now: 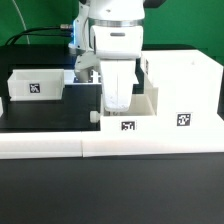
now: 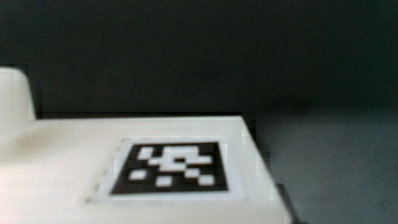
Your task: Assemble drawer
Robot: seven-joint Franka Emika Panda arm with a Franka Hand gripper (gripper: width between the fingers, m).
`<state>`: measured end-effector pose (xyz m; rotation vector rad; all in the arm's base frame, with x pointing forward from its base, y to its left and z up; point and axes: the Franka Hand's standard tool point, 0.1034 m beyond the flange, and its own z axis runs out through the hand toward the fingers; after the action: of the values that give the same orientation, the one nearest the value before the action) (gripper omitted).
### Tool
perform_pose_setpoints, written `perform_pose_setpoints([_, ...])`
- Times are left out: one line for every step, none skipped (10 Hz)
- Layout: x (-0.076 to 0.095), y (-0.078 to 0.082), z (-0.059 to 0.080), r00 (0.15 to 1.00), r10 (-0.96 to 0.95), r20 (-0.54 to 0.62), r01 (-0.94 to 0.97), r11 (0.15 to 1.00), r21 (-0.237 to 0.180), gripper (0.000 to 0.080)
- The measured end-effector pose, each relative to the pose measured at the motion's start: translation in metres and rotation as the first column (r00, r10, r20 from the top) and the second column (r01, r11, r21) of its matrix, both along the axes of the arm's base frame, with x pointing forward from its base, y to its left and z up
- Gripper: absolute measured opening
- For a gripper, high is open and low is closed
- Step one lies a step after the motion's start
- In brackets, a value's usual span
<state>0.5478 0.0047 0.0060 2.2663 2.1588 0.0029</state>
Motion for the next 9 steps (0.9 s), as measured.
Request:
perform_pose_setpoints([-0.0002,0.0007,-0.0001,1.000,0.000,0.000,0.000,1.000,0.000,0.0042])
perform_pose_setpoints([-0.0002,0.0009,-0.0001,1.000,-0.002,0.000,0.002,1.000,0.000,0.0042])
perform_pose_setpoints([-0.0001,0.0004,-0.0001,1.000,-0.004,0.000,0.004,1.000,0.000,0.0042])
perform_pose_setpoints([-0.0001,0.0002,-0.0001,1.000,-0.004,0.000,0.004,1.000,0.000,0.0042])
perform_pose_setpoints([-0.0001,0.0002,-0.0001,1.000,-0.004,0.000,0.004,1.000,0.000,0.0042])
perform_pose_setpoints([-0.0001,0.0002,-0.0001,1.000,0.003,0.000,-0.003,1.000,0.000,0.0042])
perform_pose_setpoints([-0.0001,0.0001,-0.0001,1.000,0.006,0.000,-0.006,1.000,-0.001,0.0042])
perform_pose_setpoints([0.0000,-0.0006,-0.0001,1.000,0.016,0.001,-0.016,1.000,-0.001,0.0042])
perform_pose_setpoints([0.0002,-0.0030,-0.0001,0.999,0.033,0.002,-0.033,0.999,-0.002,0.0042])
